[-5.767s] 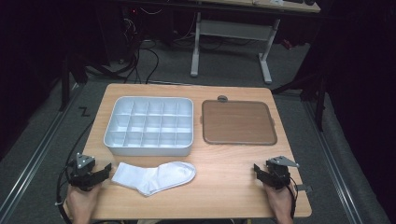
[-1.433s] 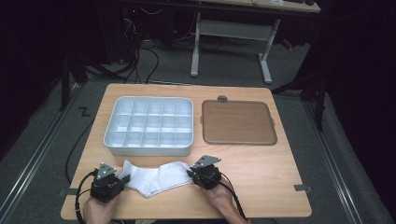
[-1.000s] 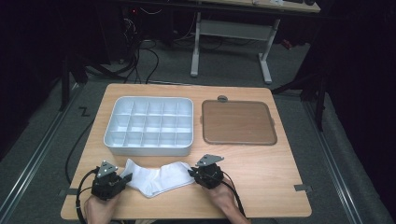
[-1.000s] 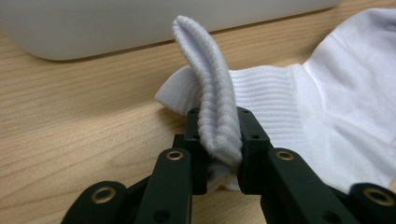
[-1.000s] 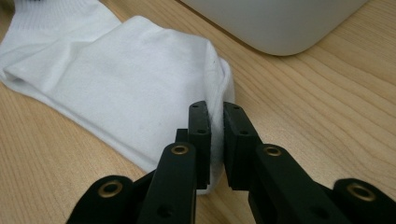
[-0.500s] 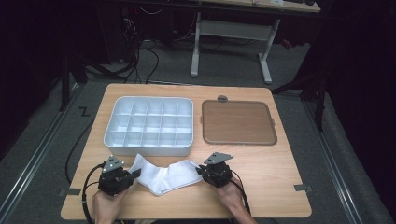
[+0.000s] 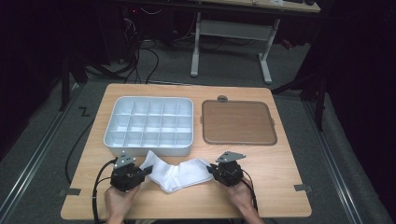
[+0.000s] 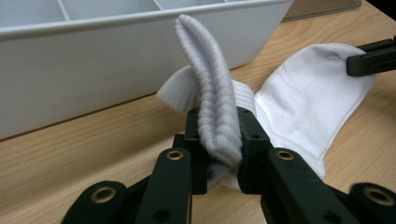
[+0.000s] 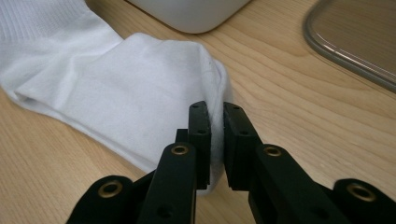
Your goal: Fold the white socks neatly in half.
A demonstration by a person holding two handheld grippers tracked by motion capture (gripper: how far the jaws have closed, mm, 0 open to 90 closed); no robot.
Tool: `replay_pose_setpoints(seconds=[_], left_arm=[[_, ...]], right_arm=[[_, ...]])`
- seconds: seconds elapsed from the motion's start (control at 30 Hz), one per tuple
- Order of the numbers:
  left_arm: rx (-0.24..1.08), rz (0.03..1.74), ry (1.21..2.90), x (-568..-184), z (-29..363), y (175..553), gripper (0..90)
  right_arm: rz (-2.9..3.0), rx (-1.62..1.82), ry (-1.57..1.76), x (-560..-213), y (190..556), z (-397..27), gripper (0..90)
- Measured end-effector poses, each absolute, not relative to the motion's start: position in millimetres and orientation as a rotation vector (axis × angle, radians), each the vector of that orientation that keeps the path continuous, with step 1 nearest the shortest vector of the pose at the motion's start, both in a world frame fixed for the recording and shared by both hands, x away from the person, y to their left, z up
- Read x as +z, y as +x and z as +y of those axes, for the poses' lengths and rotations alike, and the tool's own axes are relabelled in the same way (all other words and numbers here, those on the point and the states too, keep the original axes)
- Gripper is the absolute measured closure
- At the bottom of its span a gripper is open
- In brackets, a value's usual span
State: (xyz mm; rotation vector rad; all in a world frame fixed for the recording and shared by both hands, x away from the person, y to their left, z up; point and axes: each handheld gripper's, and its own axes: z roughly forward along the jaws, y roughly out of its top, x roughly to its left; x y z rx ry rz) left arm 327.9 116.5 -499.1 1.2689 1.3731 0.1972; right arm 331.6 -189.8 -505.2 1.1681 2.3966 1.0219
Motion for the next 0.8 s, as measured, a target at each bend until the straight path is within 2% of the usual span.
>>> replay_pose_setpoints(seconds=[0.8], left_arm=[[0.141, 1.326, 1.336, -516.7, 67.2, 332.7, 76.4]], right_arm=[[2.325, 0.952, 1.321, -514.9, 330.3, -246.9, 83.2]])
